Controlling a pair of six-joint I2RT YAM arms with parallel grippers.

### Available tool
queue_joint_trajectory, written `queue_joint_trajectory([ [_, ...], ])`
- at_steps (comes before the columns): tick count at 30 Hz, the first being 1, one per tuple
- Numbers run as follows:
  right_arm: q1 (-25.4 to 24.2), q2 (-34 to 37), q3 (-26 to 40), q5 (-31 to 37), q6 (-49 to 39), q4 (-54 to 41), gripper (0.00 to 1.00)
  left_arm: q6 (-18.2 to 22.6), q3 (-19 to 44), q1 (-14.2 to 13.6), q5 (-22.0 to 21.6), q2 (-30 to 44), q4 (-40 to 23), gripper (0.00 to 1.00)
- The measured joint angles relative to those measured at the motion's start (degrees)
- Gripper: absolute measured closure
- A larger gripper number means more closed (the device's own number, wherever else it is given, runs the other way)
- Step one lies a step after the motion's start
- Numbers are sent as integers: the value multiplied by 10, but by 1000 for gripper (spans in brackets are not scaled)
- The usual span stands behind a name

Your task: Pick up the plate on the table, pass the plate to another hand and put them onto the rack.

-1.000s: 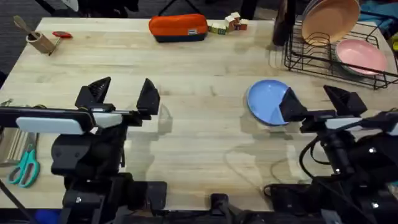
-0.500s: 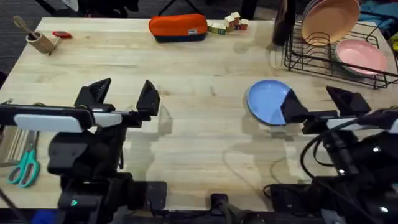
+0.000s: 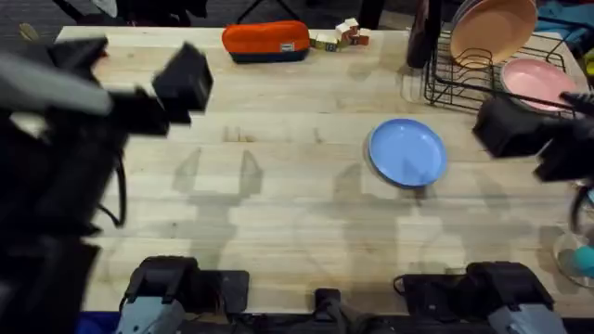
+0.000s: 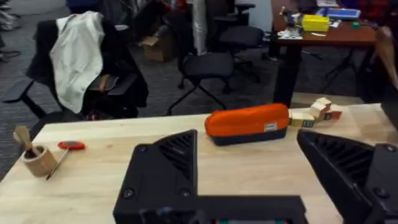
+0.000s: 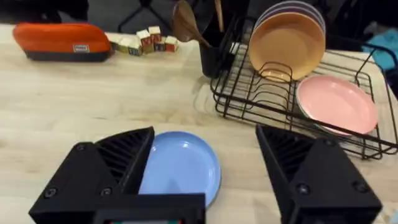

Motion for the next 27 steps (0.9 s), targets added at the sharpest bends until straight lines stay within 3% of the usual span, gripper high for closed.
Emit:
queue_joint_trajectory([
  [5,0,119,143,0,0,-84,8,1,121,0,30,110,-66,7],
  [12,0,243,306,0,0,-193,8,0,294,0,68,243,-222,7],
  [18,0,277,347,0,0,-207,7,1,378,0,83,314,-311,8],
  [27,0,277,348,0,0,-211,7,1,382,0,87,333,-330,8],
])
